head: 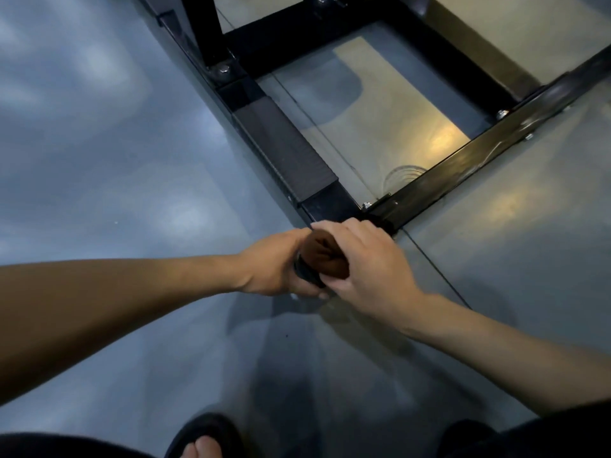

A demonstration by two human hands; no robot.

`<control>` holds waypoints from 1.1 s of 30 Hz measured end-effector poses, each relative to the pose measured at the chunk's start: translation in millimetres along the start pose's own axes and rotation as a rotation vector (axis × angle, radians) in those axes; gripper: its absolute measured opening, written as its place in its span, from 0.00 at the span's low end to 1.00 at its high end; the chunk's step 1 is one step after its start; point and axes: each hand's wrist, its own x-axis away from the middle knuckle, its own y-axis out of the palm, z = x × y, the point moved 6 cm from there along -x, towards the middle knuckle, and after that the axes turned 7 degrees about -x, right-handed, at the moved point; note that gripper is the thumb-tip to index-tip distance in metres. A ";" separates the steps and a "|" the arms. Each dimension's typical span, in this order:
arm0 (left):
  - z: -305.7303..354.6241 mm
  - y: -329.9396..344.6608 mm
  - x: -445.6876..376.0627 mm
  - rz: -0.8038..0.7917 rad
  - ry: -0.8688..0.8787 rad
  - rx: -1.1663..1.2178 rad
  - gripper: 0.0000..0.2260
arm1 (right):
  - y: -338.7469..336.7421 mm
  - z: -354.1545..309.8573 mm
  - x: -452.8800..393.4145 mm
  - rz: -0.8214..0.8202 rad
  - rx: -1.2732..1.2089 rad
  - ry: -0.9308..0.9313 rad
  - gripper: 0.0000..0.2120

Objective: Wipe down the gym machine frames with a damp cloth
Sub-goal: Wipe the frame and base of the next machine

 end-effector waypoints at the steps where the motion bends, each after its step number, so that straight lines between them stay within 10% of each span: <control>1: -3.3 1.3 -0.8 -0.004 -0.028 0.000 0.32 | -2.1 3.8 5.3 0.006 0.005 -0.008 0.30; 7: -10.9 7.3 -0.4 -0.005 -0.114 0.014 0.39 | -32.2 47.9 -4.3 0.201 -0.004 0.180 0.23; 13: -13.2 8.8 0.7 0.000 -0.117 0.025 0.37 | -6.4 8.6 21.4 0.002 0.035 -0.046 0.30; 18: -8.1 4.7 -1.6 0.004 -0.086 -0.006 0.42 | -49.3 66.4 6.6 0.259 -0.017 0.287 0.21; 24: -2.9 6.5 2.3 0.005 -0.015 0.083 0.27 | 5.7 -10.0 3.4 0.016 0.013 -0.013 0.31; 33: -11.9 15.0 4.1 -0.013 -0.143 0.157 0.45 | -30.7 46.8 -13.4 0.195 0.053 0.236 0.24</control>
